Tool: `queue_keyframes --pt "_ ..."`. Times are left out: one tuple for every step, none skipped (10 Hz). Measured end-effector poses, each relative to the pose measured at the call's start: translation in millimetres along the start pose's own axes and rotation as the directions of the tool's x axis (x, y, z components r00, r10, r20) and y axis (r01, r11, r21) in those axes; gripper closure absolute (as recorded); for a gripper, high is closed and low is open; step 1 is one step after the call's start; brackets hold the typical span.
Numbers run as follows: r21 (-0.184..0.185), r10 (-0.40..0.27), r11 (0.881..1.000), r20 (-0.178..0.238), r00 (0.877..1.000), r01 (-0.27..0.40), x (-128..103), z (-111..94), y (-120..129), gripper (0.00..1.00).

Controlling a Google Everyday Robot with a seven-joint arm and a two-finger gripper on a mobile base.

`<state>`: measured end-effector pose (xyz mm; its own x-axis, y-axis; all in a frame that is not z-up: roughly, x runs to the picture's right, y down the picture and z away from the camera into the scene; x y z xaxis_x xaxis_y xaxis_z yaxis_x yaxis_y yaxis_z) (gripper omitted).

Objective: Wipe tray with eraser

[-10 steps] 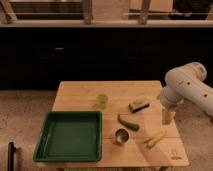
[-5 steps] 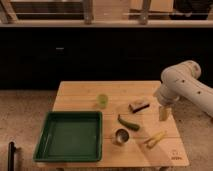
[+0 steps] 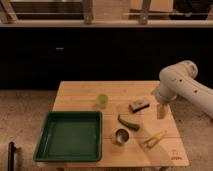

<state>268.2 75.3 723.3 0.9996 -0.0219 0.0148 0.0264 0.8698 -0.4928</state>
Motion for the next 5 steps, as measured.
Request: queue_keyframes --pt "0.007 -0.011 1.000 0.002 1.000 0.011 -1 4 -11 0.20" --pt "0.012 -0.016 1.000 0.007 1.000 0.016 -4 7 -17 0.20" --pt "0.019 -0.025 1.000 0.012 1.000 0.025 -10 11 -22 0.20" --pt "0.028 -0.029 0.999 0.015 0.999 0.028 -7 13 -24 0.20" --pt "0.032 -0.030 0.999 0.019 0.999 0.029 -3 15 -25 0.20"
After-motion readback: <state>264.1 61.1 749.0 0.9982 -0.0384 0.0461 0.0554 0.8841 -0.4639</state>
